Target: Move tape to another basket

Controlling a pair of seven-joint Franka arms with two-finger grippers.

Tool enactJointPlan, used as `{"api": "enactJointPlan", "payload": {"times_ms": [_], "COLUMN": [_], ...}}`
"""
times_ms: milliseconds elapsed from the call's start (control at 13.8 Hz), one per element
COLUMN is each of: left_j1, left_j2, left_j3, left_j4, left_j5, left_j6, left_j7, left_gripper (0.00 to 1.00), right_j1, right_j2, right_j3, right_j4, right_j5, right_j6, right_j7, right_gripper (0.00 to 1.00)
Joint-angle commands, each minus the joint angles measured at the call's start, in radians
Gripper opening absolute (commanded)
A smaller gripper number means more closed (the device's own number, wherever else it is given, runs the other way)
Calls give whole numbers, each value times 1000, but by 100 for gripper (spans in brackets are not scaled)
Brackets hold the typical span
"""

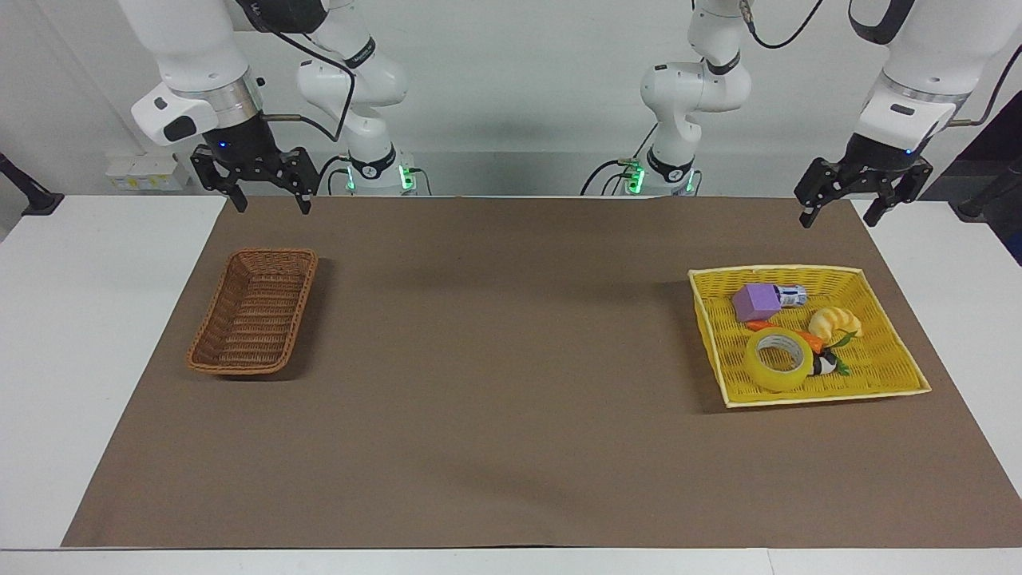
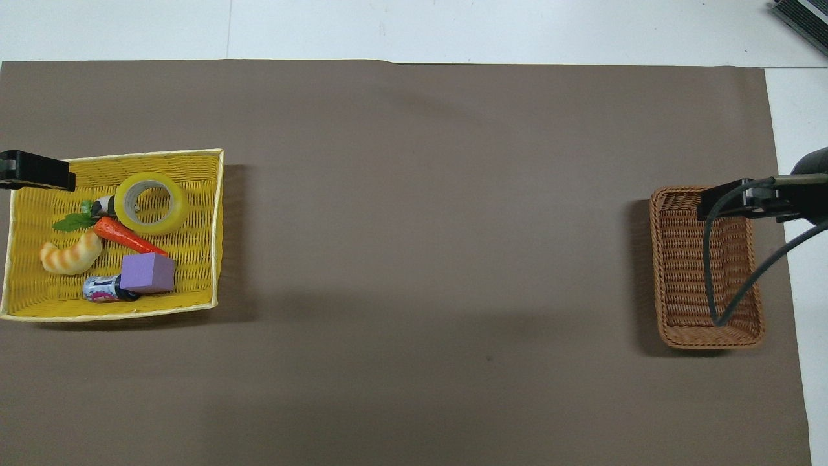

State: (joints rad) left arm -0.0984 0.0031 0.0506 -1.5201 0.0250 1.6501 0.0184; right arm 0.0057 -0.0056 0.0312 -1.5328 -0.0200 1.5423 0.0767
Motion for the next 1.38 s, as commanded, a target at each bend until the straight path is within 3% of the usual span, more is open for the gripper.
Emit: {"api": "enactJointPlan", "payload": {"times_ms": [0,797,1304], "left_j1": [8,117,112], "left_j2": [-20,-8,80], "left_j3": [9,11,9], "left_j4": [-74,-317,-402], "left_j5": [-13,-13,-13], "left_j6": [69,329,534], "left_j7": [29,250,259], "left_gripper": [100,100,100], "right_j1": [-10,-10,-9], "right_j2": [-2,-2,-2], "right_j3": [1,1,2], "right_j4": [6,6,6], "right_j5": [20,20,20], "right_j6": [-7,-7,-7], "right_j7": [-31,-31,-31], "right_gripper": [100,100,100]}}
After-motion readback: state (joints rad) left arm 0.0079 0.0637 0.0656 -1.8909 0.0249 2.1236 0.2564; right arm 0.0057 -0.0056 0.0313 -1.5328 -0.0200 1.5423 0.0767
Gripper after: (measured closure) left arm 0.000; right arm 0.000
